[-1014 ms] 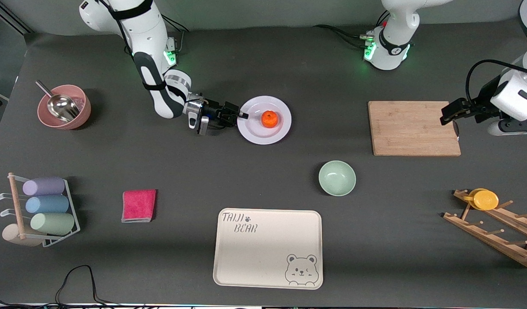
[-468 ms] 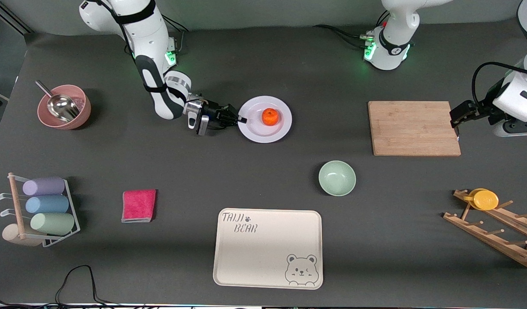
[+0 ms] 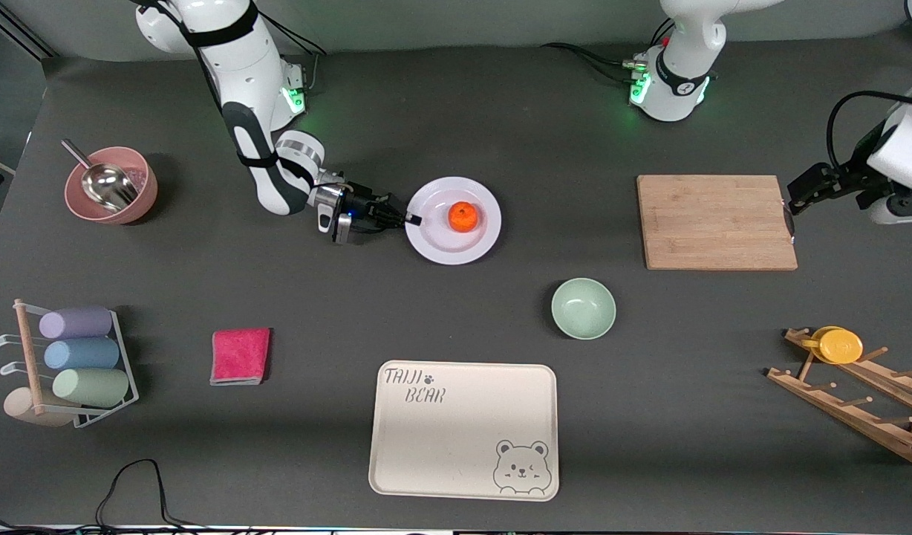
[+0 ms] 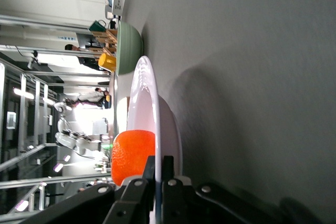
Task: Place orange and plate with both arms
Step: 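Slide the plate with the orange onto the bear tray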
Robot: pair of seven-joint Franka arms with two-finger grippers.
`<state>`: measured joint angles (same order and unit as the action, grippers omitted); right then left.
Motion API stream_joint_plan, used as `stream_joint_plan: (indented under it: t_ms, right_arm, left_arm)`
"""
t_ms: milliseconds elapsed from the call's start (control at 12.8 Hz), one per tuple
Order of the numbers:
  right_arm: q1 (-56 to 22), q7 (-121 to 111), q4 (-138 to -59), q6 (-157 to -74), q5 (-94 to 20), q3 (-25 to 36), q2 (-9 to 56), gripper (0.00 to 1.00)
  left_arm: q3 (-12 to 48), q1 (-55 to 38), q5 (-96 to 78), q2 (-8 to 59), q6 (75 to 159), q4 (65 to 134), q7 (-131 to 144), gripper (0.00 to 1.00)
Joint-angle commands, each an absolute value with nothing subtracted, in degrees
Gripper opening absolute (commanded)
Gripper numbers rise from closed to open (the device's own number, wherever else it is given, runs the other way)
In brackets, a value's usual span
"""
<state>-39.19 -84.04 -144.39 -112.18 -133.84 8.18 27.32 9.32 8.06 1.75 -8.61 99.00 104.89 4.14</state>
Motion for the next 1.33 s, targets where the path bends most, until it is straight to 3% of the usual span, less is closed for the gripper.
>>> stream_joint_plan:
  t_ms: [0, 234, 624, 936, 1248]
  right_arm:
    - [-35.52, -76.23, -140.47, -111.8, -128.25, 8.35, 26.46, 0.0]
    - [-31.57, -68.05, -135.81, -111.88, -121.49, 8.7, 25.31, 0.0]
    - [-26.9, -52.5, -120.8, -113.46, -112.87, 8.88, 28.73, 0.0]
    - [-26.1, -37.39, -101.65, -114.7, -99.95, 14.05, 37.42, 0.0]
    - [-25.84, -27.01, -81.88, -119.42, -100.11, 14.33, 49.27, 0.0]
  left_arm:
    - [10.11, 7.82, 2.99, -9.76, 101.33, 104.94, 3.61, 1.0]
    - [10.02, 8.0, 2.73, -9.23, 101.08, 105.03, 3.34, 1.0]
    - [9.84, 8.09, 2.55, -8.0, 100.37, 104.85, 3.43, 1.0]
    - [9.76, 8.26, 2.2, -7.03, 100.64, 104.15, 4.04, 1.0]
    - [9.76, 8.17, 2.2, -6.94, 100.99, 103.98, 3.96, 1.0]
